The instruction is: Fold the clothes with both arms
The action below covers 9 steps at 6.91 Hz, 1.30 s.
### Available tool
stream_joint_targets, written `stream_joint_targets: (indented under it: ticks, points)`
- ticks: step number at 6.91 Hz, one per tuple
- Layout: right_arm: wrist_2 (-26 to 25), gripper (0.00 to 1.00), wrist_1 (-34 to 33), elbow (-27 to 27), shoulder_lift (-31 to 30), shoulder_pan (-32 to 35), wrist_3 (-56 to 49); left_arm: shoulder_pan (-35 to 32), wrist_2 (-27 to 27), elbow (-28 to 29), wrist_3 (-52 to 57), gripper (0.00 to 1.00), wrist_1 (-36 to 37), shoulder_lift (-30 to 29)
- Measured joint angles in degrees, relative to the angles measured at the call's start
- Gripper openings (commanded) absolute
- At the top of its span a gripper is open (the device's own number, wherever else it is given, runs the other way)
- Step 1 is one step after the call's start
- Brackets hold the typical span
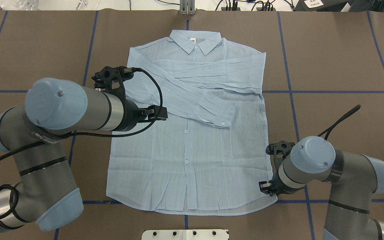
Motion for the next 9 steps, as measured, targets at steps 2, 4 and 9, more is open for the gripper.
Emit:
stream_joint_targets:
  ticks: [2,4,9]
  points:
    - [0.5,0.00,0.0,0.3,0.0,0.0,0.0,0.0,0.0,0.0,0.0,1.00,0.0,0.0]
    - [0.6,0.00,0.0,2.1,0.1,0.1,0.0,-0.1,0.0,0.0,-0.1,1.00,0.0,1.7]
    - [0.0,0.00,0.1,4.2,0.8,2.8,0.2,5.5,0.3,-0.1,-0.9,1.00,-0.8,12.8]
